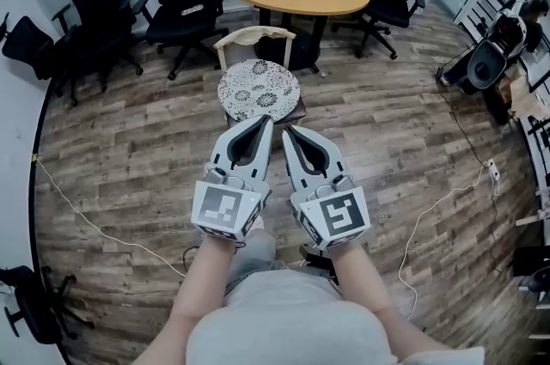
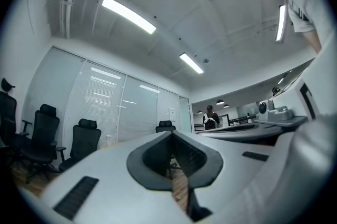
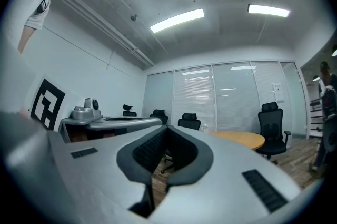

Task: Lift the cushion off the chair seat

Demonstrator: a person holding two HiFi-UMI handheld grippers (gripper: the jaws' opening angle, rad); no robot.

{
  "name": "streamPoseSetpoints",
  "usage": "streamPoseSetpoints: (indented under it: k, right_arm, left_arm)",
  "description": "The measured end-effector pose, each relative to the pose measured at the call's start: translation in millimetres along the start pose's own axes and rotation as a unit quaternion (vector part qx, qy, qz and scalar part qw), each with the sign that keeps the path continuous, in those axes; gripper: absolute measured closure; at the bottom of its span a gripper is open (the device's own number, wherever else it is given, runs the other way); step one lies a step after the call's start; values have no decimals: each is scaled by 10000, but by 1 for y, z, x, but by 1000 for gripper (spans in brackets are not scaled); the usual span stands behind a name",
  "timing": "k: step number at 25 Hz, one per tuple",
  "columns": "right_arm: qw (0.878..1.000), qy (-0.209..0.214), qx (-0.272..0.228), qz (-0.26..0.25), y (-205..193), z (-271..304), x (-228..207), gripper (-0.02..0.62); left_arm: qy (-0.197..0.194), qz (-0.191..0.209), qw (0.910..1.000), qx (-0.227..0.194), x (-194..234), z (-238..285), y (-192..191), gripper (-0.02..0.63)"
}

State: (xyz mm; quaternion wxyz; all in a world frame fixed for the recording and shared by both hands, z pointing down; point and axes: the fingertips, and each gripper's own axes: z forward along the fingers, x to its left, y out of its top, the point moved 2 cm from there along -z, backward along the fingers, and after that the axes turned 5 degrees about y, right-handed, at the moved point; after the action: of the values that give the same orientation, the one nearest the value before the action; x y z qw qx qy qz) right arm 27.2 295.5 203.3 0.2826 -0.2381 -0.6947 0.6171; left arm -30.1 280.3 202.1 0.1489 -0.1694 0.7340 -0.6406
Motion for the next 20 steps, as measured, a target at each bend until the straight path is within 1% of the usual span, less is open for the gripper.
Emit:
streamPoseSetpoints:
  k: [6, 12, 17, 20]
  right_arm:
    - [9999, -41, 99, 90, -11, 43, -19, 571]
    - [9994, -115, 249, 226, -25, 88, -36, 571]
    - [9988, -30, 100, 474, -24, 117, -45, 571]
    - [9989, -33, 135, 446, -28, 127, -51, 571]
  left_arm:
    - [57, -198, 9998, 30, 42, 36, -8, 604]
    - [-47, -216, 9997, 57, 77, 68, -17, 604]
    - [-117, -254, 9996, 108, 99, 92, -25, 604]
    - [-127, -265, 9995, 113, 110, 105, -29, 604]
